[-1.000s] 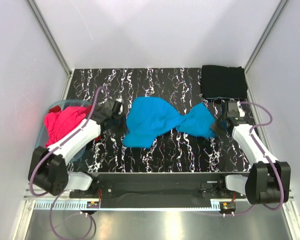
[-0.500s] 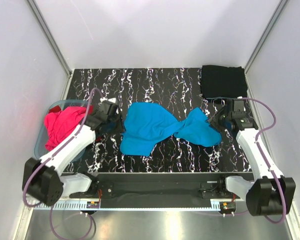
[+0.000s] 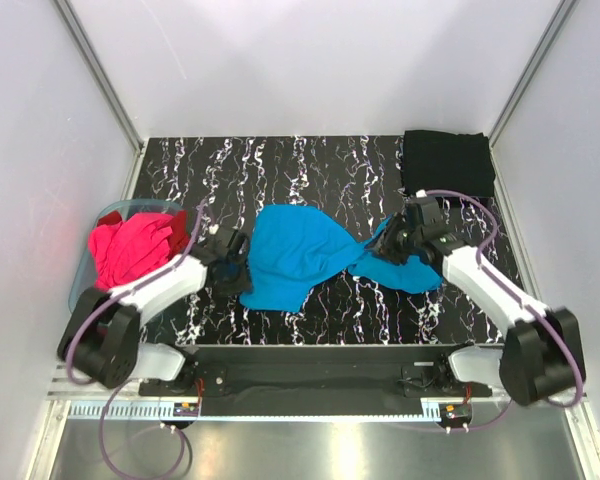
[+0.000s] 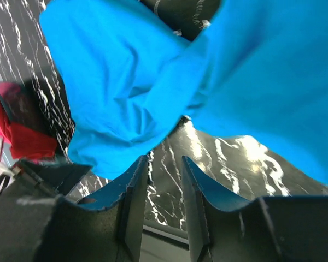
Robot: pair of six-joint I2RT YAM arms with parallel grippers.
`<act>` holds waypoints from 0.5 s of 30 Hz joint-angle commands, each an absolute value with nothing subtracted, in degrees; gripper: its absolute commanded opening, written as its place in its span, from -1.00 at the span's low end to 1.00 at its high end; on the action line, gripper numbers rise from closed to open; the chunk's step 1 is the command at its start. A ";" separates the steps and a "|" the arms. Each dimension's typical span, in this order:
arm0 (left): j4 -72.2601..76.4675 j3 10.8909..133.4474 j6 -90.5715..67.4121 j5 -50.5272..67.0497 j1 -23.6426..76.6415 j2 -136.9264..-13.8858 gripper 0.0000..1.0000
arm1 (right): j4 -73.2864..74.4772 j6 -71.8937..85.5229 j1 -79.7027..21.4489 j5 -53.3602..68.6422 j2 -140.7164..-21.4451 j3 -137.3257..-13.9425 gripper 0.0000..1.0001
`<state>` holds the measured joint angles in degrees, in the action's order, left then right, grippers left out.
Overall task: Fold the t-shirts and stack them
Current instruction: Flatten the tshirt out
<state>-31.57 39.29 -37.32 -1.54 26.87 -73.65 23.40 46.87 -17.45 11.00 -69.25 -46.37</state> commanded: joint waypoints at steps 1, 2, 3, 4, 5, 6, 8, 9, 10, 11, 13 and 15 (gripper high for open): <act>-25.05 44.72 -37.27 1.32 27.07 -79.61 -0.21 | 17.05 46.93 -18.46 11.16 -74.78 -51.66 -0.23; -25.05 46.22 -36.92 2.28 26.90 -81.28 -0.21 | 17.05 47.19 -18.37 11.25 -77.75 -52.64 -0.24; -25.40 48.23 -36.13 2.98 26.89 -82.60 -0.21 | 17.22 47.46 -18.54 11.60 -79.09 -53.52 -0.26; -26.36 51.73 -35.69 4.73 26.72 -84.53 -0.21 | 17.49 48.16 -18.54 11.78 -80.06 -54.48 -0.26; -27.06 53.59 -35.25 5.18 26.72 -85.16 -0.21 | 17.58 48.60 -18.54 11.86 -81.37 -54.58 -0.26; -28.29 55.01 -34.72 4.75 26.72 -85.43 -0.18 | 17.58 48.86 -18.89 11.95 -81.65 -54.49 -0.27; -30.93 56.16 -34.19 1.77 26.72 -84.21 -0.14 | 17.49 48.96 -18.98 12.04 -81.74 -53.53 -0.26; -31.46 55.47 -33.67 0.45 26.72 -83.24 -0.07 | 17.49 48.96 -19.07 11.95 -81.48 -52.92 -0.26; -32.25 54.24 -33.66 -1.47 26.81 -82.28 -0.06 | 17.40 48.96 -19.07 11.52 -81.04 -51.69 -0.26; -32.52 51.44 -33.92 -4.19 26.72 -80.26 -0.05 | 17.49 48.96 -19.07 11.25 -80.08 -51.07 -0.26; -32.61 48.27 -35.24 -5.53 26.63 -78.41 -0.05 | 17.23 48.87 -19.07 10.55 -79.02 -49.67 -0.25; -32.43 45.01 -36.90 -5.71 26.63 -76.21 -0.05 | 16.88 48.87 -19.07 10.20 -78.23 -49.13 -0.25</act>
<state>-30.44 48.82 -35.46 -2.09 26.85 -78.96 18.59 48.38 -18.55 11.49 -81.03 -50.28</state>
